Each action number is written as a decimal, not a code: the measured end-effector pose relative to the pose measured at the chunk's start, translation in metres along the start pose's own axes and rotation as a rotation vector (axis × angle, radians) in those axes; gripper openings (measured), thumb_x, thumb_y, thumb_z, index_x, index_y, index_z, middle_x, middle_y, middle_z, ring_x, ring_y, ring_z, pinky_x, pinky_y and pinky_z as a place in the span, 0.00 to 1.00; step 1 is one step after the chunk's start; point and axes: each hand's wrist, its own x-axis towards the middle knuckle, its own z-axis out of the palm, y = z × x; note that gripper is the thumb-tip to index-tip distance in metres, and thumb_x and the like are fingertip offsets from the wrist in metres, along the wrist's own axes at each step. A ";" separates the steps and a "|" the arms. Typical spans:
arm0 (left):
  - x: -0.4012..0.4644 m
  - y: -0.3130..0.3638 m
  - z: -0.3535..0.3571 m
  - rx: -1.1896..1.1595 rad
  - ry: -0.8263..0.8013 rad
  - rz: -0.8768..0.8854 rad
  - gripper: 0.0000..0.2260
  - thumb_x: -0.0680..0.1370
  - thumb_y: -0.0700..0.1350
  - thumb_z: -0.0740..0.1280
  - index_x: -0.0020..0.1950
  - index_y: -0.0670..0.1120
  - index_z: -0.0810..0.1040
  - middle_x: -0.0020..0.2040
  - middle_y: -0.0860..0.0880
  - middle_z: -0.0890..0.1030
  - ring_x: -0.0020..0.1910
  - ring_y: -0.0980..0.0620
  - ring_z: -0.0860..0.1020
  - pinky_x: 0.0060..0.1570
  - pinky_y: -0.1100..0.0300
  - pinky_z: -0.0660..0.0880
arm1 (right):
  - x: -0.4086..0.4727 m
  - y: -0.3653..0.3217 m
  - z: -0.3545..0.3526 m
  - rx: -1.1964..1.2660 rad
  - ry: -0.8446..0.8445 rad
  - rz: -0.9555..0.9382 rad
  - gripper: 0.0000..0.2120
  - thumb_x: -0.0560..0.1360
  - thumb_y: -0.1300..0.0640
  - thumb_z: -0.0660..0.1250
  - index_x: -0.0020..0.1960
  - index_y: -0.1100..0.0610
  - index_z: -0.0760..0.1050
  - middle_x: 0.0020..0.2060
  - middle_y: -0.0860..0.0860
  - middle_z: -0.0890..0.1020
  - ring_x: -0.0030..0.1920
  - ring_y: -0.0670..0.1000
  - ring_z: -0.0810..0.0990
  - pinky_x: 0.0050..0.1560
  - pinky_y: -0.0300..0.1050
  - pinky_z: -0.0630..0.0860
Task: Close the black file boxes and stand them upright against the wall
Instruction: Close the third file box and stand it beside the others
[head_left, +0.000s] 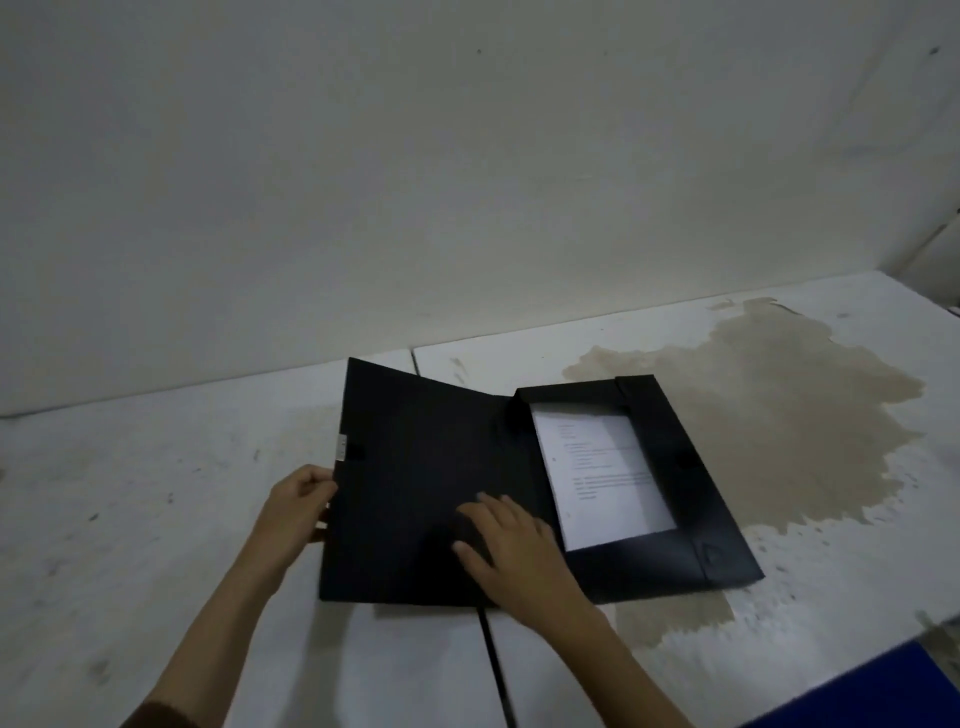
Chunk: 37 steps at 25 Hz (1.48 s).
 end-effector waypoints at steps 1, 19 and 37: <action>-0.005 0.000 -0.016 -0.005 0.043 0.013 0.10 0.79 0.39 0.57 0.40 0.44 0.73 0.39 0.44 0.76 0.35 0.48 0.74 0.34 0.57 0.71 | 0.000 0.011 0.007 -0.020 -0.082 0.070 0.24 0.77 0.44 0.54 0.72 0.48 0.56 0.75 0.53 0.58 0.75 0.56 0.54 0.72 0.57 0.56; -0.052 -0.013 0.070 0.282 -0.487 0.328 0.18 0.80 0.51 0.54 0.70 0.61 0.62 0.70 0.62 0.63 0.66 0.69 0.62 0.66 0.73 0.58 | -0.023 0.039 -0.063 1.481 0.225 0.319 0.23 0.76 0.42 0.51 0.59 0.53 0.75 0.52 0.52 0.83 0.52 0.54 0.82 0.53 0.51 0.78; -0.035 -0.080 0.104 0.836 -0.384 0.392 0.25 0.79 0.48 0.53 0.73 0.61 0.47 0.77 0.59 0.42 0.72 0.52 0.62 0.69 0.54 0.65 | -0.047 0.129 -0.035 0.853 0.498 0.569 0.14 0.80 0.57 0.53 0.60 0.56 0.73 0.55 0.60 0.78 0.55 0.59 0.77 0.59 0.60 0.74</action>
